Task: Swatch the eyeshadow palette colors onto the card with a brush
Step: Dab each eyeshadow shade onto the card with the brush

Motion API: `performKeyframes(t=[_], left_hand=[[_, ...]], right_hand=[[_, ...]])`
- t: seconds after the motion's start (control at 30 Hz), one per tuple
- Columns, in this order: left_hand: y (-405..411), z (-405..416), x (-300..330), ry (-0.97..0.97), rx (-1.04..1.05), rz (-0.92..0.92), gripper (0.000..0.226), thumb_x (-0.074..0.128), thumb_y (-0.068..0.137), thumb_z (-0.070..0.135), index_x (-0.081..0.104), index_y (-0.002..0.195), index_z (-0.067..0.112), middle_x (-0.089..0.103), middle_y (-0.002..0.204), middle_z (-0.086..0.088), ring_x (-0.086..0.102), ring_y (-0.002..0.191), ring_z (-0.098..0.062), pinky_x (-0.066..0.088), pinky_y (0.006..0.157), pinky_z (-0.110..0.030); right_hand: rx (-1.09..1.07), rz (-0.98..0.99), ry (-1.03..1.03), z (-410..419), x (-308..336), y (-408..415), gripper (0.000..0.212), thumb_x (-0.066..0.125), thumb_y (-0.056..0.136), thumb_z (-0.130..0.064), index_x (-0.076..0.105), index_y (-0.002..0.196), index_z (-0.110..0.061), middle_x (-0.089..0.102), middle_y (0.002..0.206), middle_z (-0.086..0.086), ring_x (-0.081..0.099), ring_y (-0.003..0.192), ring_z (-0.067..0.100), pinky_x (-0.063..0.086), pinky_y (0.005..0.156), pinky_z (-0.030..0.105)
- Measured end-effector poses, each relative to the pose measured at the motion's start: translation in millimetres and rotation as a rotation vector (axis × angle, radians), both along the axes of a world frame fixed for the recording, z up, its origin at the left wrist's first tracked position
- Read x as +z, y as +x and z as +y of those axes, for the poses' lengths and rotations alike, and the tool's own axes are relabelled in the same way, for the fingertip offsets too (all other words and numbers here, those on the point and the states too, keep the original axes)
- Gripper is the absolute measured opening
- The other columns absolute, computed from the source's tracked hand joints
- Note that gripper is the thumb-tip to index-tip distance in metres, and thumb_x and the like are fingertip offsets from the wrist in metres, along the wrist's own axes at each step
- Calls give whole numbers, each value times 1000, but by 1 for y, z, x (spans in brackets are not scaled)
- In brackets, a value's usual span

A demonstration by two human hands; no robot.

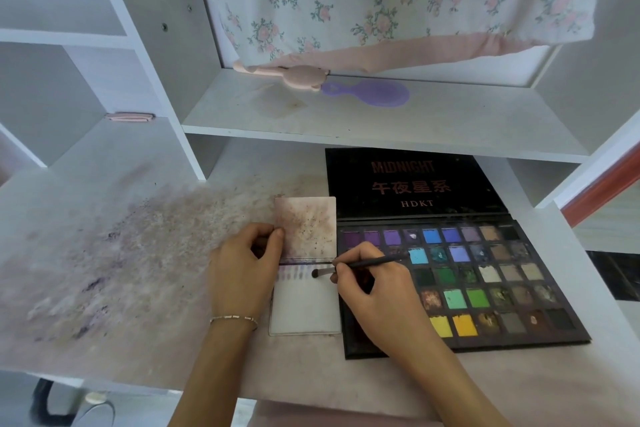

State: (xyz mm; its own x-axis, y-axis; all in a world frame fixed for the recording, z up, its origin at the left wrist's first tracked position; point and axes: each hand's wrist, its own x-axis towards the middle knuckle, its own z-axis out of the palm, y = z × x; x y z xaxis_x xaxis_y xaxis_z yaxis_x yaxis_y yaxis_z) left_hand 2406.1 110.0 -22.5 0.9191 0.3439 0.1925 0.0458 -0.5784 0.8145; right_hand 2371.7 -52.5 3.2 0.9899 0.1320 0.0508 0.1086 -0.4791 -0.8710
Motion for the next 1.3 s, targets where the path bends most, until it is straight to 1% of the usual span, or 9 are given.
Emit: performKeyframes(t=[0.13,0.33,0.5,0.63,0.83,0.93,1.07,1.2,1.3], left_hand=[[0,-1,1,7,10,-2,24,63,80,27,55,63,41,58,60,22,54,60,5,35,55,-14],[1,-1,1,5,7,2,26,63,80,27,54,62,42,58,60,22,54,61,5,37,57,-15],[1,1,-1,1,9,-15,19,64,80,27,57,65,37,57,61,22,54,62,3,38,59,-20],[1,0,-2,5,5,-23,17,63,81,28,57,67,37,56,61,22,54,63,5,38,58,-18],[0,1,-3,0,6,-16,18,63,81,27,57,66,36,57,60,21,54,62,2,39,60,-22],[0,0,-2,-1,7,-18,19,63,80,28,57,65,37,57,60,21,54,62,2,39,59,-21],[0,0,-1,-4,9,-19,23,63,80,29,55,62,40,57,60,21,55,61,2,38,58,-18],[0,0,-1,-5,11,-16,24,63,80,29,54,61,42,57,60,21,55,62,2,37,57,-17],[1,0,-2,-1,11,-23,22,63,80,28,56,63,39,57,59,21,54,61,2,37,57,-18]], right_hand=[[15,8,-1,0,0,-1,22,54,87,-19,47,74,-34,60,70,-10,55,64,-7,40,51,8],[10,-17,0,0,0,0,23,54,88,-18,46,75,-35,58,70,-13,55,67,-7,42,54,9],[22,-15,5,0,0,0,15,54,88,-17,50,78,-28,59,69,-9,55,66,-4,42,53,9],[24,-25,12,-1,1,0,22,54,87,-16,47,74,-32,54,64,-13,53,62,-7,40,51,8],[21,-24,15,-1,-2,0,19,53,88,-17,48,75,-31,58,66,-9,53,62,-2,42,51,11],[28,-16,14,-1,-2,0,20,54,87,-17,48,74,-31,59,68,-6,55,68,4,45,53,13],[32,-21,17,-1,-1,0,19,53,88,-16,47,76,-30,55,65,-11,54,64,-5,42,52,9],[40,-18,21,-1,-2,0,22,53,88,-17,47,75,-33,58,68,-9,55,68,-3,43,55,9],[30,-32,5,-1,-2,0,17,53,88,-17,48,77,-29,56,67,-10,53,64,-5,42,53,9]])
